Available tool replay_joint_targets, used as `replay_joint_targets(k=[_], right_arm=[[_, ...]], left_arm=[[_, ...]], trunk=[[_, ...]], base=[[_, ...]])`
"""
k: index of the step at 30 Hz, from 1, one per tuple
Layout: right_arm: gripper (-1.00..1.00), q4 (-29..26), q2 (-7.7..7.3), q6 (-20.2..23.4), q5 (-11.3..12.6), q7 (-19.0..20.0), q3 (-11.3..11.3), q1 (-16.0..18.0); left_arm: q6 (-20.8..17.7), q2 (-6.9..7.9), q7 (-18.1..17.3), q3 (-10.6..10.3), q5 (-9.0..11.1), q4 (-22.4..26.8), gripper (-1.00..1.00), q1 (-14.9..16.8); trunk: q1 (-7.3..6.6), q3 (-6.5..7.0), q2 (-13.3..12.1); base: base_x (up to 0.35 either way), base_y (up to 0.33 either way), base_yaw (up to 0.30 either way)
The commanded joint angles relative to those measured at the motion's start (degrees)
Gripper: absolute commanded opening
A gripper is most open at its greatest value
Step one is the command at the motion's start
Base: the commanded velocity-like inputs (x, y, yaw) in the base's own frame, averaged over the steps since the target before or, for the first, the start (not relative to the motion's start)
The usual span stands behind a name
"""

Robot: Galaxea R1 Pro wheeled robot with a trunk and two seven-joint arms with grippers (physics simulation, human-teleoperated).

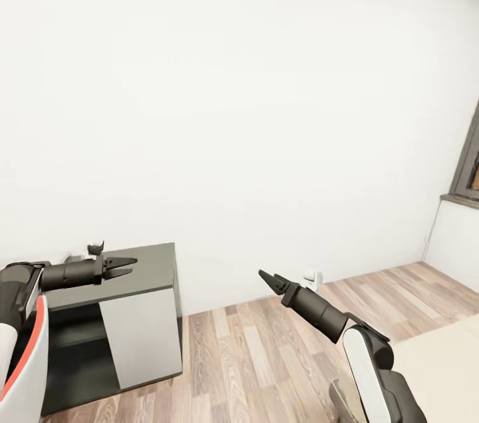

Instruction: Put all the toys in the child's room - the three board games (two on the bed and one on the table), the two jigsaw puzzles on the table, and the tennis ball on the table - inside the toy box on the table in the child's room.

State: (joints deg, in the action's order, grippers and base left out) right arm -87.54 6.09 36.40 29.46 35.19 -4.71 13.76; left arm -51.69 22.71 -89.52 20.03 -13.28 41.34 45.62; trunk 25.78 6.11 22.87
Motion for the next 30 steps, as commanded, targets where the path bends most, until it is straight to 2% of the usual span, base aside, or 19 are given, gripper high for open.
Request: replay_joint_targets(k=[1, 11, 30], right_arm=[[1.0, 0.06, 0.06, 0.42, 0.25, 0.14, -0.12, 0.04], [1.0, 0.5, 0.04, 0.42, 0.25, 0.14, -0.2, 0.04], [1.0, 0.62, 0.03, 0.42, 0.25, 0.14, -0.19, 0.04]], left_arm=[[-0.6, -0.03, -0.48, 0.18, -0.6, 0.05, 1.0, 0.02], [-0.54, -0.03, -0.48, 0.18, -0.6, 0.05, 1.0, 0.0], [-0.51, -0.03, -0.48, 0.24, -0.6, 0.05, 1.0, 0.01]], trunk=[[0.0, -0.04, 0.05], [0.0, -0.12, 0.05], [0.0, -0.26, 0.05]], base=[[-0.189, 0.0, -0.275], [-0.177, 0.0, -0.275], [-0.068, 0.0, -0.275]])
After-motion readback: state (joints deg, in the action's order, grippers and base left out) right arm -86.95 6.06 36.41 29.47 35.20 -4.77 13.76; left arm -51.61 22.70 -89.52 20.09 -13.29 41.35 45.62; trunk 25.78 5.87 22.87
